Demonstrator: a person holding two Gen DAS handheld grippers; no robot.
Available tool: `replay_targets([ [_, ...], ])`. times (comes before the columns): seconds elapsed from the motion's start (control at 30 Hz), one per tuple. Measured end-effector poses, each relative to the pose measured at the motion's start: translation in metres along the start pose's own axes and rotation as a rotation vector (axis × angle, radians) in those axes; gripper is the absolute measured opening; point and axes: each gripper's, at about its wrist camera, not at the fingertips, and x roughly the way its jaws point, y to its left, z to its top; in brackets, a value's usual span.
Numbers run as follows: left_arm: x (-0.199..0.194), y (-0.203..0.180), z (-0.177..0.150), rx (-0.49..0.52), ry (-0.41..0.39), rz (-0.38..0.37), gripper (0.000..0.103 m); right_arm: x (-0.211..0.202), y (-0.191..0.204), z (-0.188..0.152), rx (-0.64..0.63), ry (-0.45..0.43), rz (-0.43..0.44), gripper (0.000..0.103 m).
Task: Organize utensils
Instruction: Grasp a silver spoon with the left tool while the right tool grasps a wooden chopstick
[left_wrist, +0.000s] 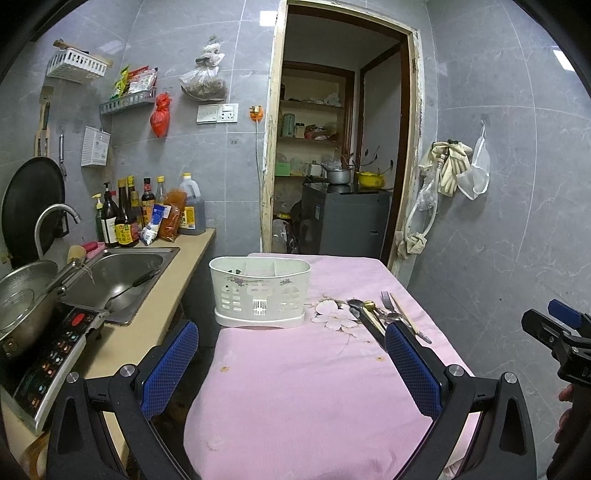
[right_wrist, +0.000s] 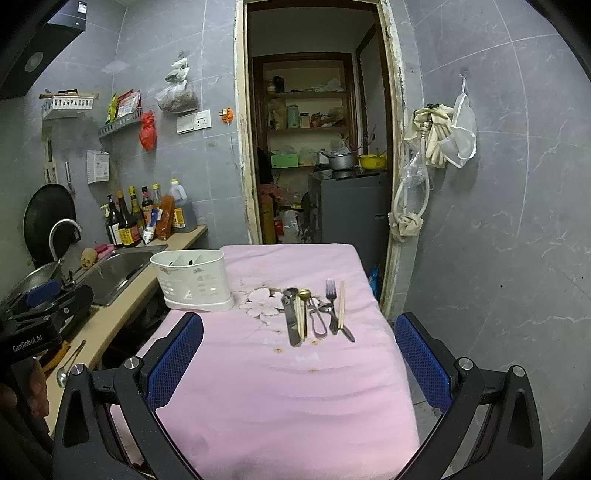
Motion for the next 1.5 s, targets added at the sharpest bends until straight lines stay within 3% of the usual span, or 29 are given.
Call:
replay_targets([
  [0.3, 0.027, -0.016, 0.019, 0.018, -0.024, -0.023, 0.102, 0.019, -0.013, 0.027, -0.02, -0.036, -0.022, 0.102],
  [0.53, 0.07, -0.035, 0.035, 0.03, -0.014, -0.04, 0.102, 0.062, -0.033, 0.05, -0.015, -0.032, -0.025, 0.102],
  [0.9, 0.174, -0.068, 0.055, 0.015, 0.04, -0.037, 0.102, 0.178, -0.074, 0.076, -0.015, 0.074, -0.023, 0.102],
  [1.23, 0.28, -0.097, 0.036, 0.034, 0.188, -0.057, 0.102, 0.298, -0.101, 0.056, 0.041, 0.227, 0.033, 0.102],
  [1.33, 0.306, -0.106, 0.028, 0.056, 0.225, -0.07, 0.1, 0.328, -0.103, 0.045, 0.051, 0.258, 0.062, 0.092],
  [1.5, 0.344, -0.117, 0.012, 0.056, 0.304, -0.1, 0.086, 0.382, -0.107, 0.024, 0.084, 0.333, 0.098, 0.061],
])
